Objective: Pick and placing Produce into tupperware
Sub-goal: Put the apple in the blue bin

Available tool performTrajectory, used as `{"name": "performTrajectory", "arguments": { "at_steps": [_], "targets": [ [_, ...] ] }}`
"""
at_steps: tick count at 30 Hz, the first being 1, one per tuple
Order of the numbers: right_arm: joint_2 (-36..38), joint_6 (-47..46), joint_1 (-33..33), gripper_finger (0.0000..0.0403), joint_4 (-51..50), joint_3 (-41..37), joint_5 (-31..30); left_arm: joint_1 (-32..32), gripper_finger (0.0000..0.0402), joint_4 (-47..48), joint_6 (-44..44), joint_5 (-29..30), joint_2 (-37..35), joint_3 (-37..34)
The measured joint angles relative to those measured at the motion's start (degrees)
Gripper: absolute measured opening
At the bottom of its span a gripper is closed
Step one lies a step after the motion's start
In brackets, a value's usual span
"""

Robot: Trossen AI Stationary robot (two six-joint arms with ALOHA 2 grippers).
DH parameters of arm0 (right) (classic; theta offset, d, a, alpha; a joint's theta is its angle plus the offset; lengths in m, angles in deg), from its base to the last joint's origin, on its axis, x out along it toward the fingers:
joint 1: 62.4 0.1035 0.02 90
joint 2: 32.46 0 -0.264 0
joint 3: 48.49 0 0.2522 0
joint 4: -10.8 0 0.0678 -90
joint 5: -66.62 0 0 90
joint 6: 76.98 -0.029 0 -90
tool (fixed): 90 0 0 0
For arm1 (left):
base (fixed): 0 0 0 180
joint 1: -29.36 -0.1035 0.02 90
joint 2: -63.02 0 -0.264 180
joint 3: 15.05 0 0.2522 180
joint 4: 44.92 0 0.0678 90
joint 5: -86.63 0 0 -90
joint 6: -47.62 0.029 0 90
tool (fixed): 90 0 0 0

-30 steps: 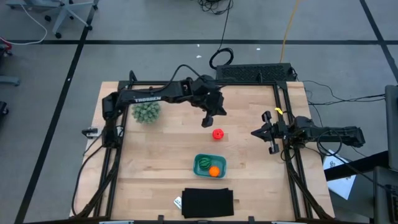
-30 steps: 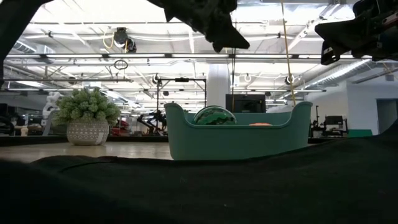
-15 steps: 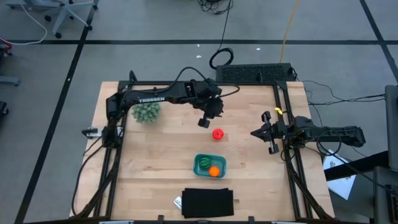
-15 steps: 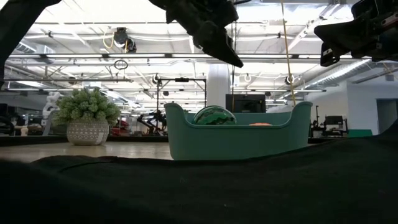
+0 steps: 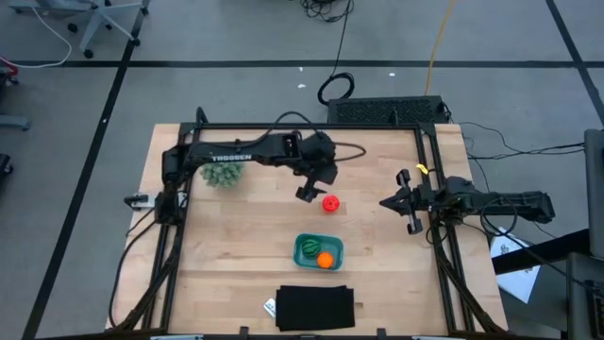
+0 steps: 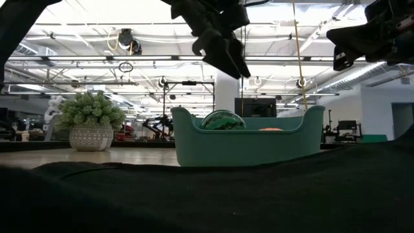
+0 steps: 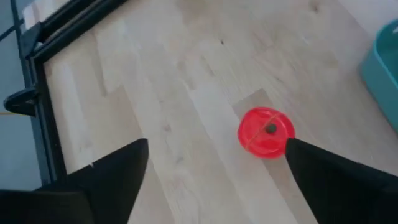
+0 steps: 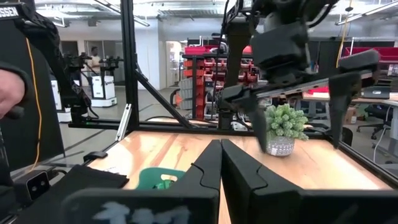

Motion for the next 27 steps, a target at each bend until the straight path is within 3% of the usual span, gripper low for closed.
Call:
{"name": "performTrajectory", "arguments": {
  "at_steps": [9, 27],
  "targets": [
    [-0.57, 0.0, 0.0, 0.0, -0.23, 0.0, 0.0, 3.7, 0.0399, -1.25, -1.6, 0.26, 3.59, 0.0],
    [-2.67, 0.0, 0.02, 0.0, -0.03, 0.0, 0.17, 3.49, 0.0399, -2.1, -4.83, -0.16, 6.6, -0.04]
  ]
}}
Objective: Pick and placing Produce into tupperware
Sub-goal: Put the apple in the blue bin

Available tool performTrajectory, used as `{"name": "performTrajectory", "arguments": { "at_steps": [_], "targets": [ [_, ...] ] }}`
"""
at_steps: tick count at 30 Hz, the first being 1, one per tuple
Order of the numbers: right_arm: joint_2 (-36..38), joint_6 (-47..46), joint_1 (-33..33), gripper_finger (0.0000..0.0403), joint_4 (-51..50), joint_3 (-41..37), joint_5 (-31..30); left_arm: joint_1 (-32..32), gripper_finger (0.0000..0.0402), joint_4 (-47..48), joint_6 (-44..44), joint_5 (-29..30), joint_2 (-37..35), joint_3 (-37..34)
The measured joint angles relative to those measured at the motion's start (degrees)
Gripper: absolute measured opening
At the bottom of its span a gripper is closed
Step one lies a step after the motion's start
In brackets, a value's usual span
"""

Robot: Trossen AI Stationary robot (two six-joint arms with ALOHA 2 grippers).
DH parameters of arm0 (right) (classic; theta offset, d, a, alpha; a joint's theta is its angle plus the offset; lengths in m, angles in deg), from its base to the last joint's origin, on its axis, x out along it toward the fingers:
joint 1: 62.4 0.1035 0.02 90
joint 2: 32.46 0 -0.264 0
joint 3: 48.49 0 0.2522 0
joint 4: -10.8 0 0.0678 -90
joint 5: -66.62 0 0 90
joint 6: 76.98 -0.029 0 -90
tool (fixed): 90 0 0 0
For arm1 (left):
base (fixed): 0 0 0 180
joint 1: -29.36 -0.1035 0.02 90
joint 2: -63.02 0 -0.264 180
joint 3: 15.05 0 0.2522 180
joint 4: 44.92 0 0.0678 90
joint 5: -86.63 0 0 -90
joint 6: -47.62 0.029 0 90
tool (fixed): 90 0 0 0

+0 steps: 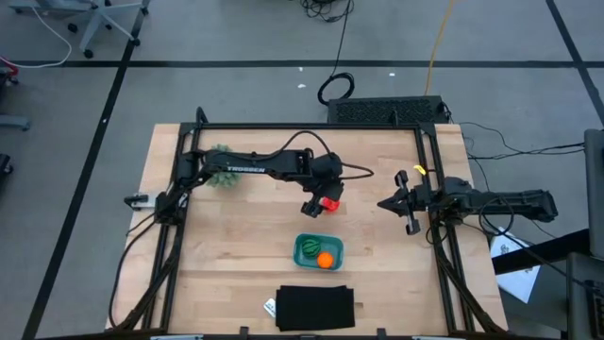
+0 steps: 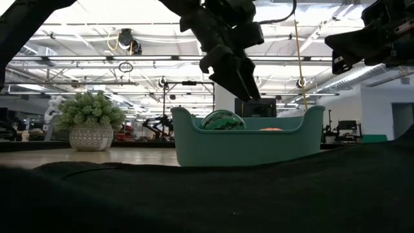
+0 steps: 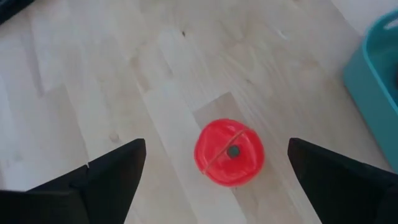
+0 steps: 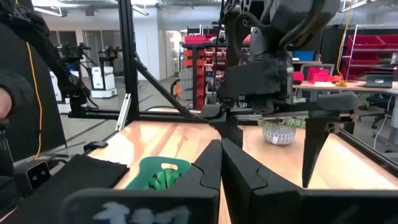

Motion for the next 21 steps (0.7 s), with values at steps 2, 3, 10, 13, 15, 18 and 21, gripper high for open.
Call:
{"name": "performTrajectory", "arguments": {
  "at_steps": [2, 3, 10, 13, 15, 18, 21],
  "targets": [
    [-0.07, 0.0, 0.0, 0.0, -0.06, 0.0, 0.02, 0.0, 0.0399, -0.66, -2.14, 0.06, 0.47, 0.0],
    [-0.13, 0.0, 0.0, 0.0, 0.01, 0.0, 0.02, 0.0, 0.0399, -0.56, -3.47, 0.05, 0.59, -0.03],
    [-0.96, 0.0, 0.0, 0.0, -0.51, 0.0, 0.04, 0.0, 0.0399, -4.13, -14.59, -1.09, 1.63, -0.01],
    [-1.51, -0.22, 0.0, 0.0, -0.57, 0.0, 0.04, 0.0, 0.0399, -5.69, -18.63, -1.01, 1.52, 0.0],
    [-1.97, -0.22, 0.0, 0.0, -0.52, 0.0, 0.04, -0.21, 0.0399, -5.98, -20.4, -0.68, 1.52, 0.0],
    [-2.55, -0.22, 0.0, 0.0, -0.55, 0.0, 0.04, -1.21, 0.0399, -5.9, -22.67, -1.13, 1.52, -0.01],
    [-3.11, -0.22, 0.0, 0.0, -0.55, 0.0, 0.06, -2.07, 0.0399, -7.35, -23.45, -1.1, 1.52, -1.02]
  ]
}}
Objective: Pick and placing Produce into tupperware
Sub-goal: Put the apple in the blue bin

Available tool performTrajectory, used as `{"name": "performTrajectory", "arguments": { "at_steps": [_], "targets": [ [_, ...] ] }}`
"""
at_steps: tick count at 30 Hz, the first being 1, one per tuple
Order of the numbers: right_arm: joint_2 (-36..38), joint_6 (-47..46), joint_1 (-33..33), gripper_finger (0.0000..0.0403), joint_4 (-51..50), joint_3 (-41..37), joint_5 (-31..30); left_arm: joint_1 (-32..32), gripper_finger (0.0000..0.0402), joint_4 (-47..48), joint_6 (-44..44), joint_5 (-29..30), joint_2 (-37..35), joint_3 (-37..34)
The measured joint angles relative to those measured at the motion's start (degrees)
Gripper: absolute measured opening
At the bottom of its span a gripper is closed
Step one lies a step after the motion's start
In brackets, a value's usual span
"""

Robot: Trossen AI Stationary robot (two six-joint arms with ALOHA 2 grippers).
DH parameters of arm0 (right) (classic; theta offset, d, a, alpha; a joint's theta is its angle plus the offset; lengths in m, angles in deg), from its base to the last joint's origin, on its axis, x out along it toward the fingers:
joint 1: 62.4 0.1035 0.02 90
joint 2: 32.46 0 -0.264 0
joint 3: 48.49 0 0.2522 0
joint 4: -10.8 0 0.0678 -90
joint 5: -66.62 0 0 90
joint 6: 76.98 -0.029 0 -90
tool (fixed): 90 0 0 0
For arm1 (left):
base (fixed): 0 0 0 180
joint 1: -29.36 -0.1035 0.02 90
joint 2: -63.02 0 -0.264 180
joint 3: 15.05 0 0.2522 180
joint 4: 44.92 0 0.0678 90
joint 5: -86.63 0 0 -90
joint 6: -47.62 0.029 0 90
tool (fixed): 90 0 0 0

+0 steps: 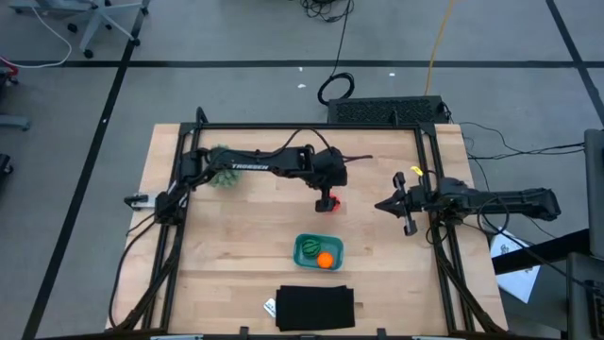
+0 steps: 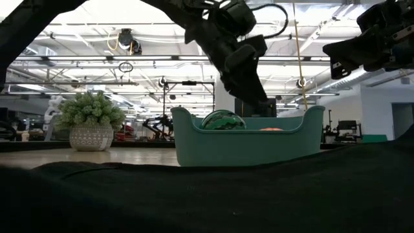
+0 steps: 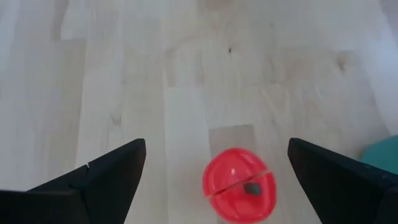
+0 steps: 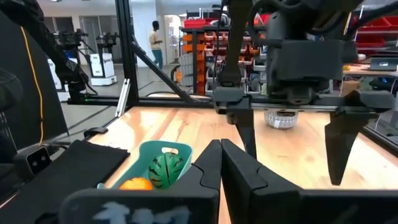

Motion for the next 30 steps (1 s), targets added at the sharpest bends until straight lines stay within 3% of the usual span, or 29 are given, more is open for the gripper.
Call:
{"name": "performTrajectory", "arguments": {
  "at_steps": [3, 9, 14, 19, 24, 30],
  "targets": [
    [-0.48, 0.0, 0.0, 0.0, 0.14, 0.0, -0.02, -0.61, 0.0399, 0.94, 1.95, -0.36, 0.02, -0.16],
    [-0.6, 0.0, 0.0, 0.0, 0.11, 0.0, 0.0, -0.58, 0.0399, 7.17, 18.84, -0.45, -0.02, -0.14],
    [-0.6, 0.0, 0.0, 0.0, 0.11, 0.0, -0.01, 0.45, 0.0399, 9.1, 25.45, -3.24, -0.07, 1.3],
    [-0.6, 0.0, 0.0, 0.0, 0.11, 0.0, 0.0, 2.03, 0.0399, 11.64, 37.43, -3.12, -0.07, 1.28],
    [-0.6, 0.02, 0.0, 0.0, 0.11, 0.0, -0.02, 3.79, 0.0399, 12.26, 45.95, 2.0, -0.07, 1.28],
    [-0.6, 0.11, 0.0, 0.0, 0.11, 0.0, 0.0, 3.48, 0.0399, 10.8, 51.98, 2.45, -0.07, 1.28]
  ]
}}
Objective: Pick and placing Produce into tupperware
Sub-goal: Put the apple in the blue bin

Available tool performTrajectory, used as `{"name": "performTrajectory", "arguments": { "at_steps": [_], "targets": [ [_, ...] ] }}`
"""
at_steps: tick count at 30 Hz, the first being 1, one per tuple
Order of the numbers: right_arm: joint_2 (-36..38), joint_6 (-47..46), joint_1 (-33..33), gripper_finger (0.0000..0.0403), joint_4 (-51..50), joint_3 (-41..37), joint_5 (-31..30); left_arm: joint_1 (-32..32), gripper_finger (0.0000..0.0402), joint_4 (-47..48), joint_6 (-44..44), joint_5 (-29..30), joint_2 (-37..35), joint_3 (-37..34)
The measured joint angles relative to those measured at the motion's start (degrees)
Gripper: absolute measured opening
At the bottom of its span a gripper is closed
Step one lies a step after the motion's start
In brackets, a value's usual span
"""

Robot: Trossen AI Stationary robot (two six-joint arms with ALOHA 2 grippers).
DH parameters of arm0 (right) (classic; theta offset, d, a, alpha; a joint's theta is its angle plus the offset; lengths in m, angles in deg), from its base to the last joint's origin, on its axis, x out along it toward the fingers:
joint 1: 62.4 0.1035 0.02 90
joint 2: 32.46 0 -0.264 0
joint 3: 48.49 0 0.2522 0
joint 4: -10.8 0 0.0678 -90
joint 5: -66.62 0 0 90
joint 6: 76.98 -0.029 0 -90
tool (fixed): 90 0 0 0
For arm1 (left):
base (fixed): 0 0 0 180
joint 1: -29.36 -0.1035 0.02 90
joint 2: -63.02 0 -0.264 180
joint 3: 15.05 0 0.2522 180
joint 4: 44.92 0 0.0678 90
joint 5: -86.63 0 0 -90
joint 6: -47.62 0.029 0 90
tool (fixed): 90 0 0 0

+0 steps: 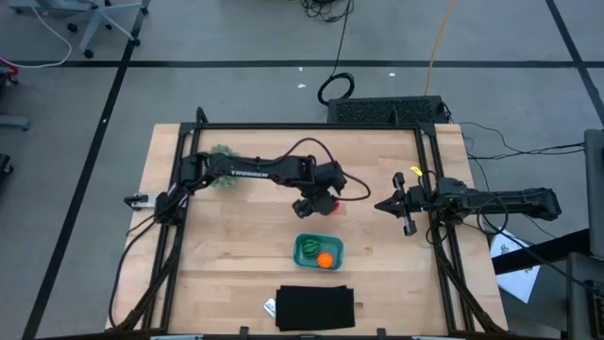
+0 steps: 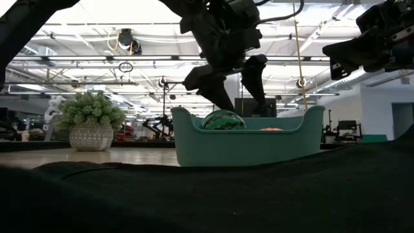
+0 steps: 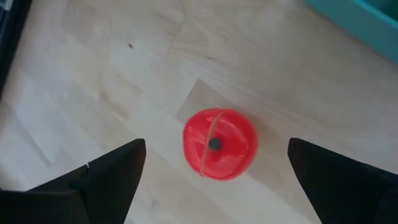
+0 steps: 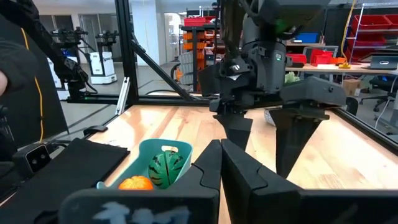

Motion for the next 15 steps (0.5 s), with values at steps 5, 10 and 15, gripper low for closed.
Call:
{"name": "performTrajectory", "arguments": {
  "at_steps": [5, 10, 15],
  "targets": [
    [0.0, -0.08, 0.02, 0.0, 0.0, 0.0, 0.0, -0.83, 0.0399, 0.07, 3.0, -0.93, 0.0, 0.0],
    [0.0, -0.09, 0.0, 0.0, 0.0, 0.0, -0.02, -1.69, 0.0399, 1.13, 4.7, -2.96, 0.0, -0.02],
    [0.0, 0.02, 0.01, 0.0, 0.15, 0.0, -0.02, -1.98, 0.0399, 1.09, 5.3, -6.01, 0.0, -0.02]
  ]
}}
